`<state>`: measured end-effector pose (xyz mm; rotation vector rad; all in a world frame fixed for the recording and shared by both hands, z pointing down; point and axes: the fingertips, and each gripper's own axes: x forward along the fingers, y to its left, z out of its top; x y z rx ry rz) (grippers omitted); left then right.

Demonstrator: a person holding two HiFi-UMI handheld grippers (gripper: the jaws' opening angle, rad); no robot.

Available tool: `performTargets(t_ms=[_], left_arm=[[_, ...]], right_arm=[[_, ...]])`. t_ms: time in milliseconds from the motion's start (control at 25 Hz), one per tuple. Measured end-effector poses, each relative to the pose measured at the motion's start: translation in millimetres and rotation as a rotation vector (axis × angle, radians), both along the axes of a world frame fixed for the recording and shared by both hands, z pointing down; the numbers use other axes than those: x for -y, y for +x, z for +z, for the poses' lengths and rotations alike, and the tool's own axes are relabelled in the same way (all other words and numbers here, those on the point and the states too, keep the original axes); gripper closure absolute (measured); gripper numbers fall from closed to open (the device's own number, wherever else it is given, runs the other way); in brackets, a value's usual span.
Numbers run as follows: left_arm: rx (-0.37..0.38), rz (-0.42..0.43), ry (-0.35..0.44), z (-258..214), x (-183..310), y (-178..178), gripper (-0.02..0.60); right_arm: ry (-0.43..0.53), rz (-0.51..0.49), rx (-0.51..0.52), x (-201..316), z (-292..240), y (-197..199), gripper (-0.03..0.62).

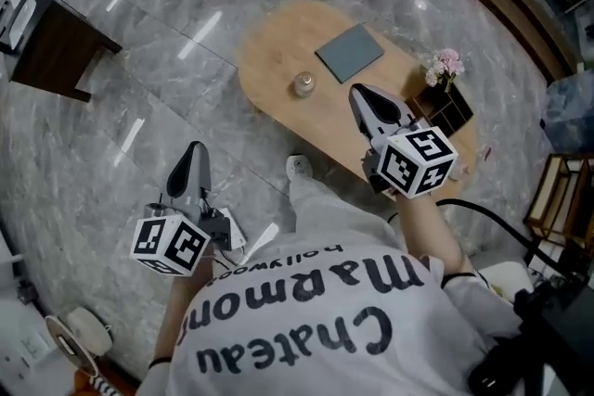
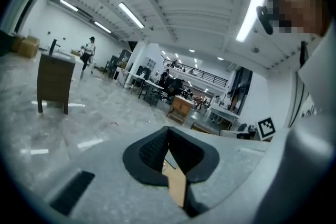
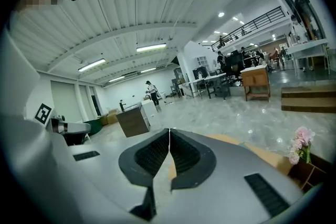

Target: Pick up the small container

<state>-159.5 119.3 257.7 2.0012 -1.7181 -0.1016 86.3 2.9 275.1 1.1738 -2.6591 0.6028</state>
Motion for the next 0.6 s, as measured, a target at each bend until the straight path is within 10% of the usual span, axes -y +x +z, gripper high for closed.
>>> performTargets(t_ms=[600], left_arm=[[-0.072, 0.215, -0.218, 136.4, 192.6, 60.1, 0.566]], right_arm=[[-0.203, -0.008, 0.09, 145.1, 137.8, -28.6, 0.58]])
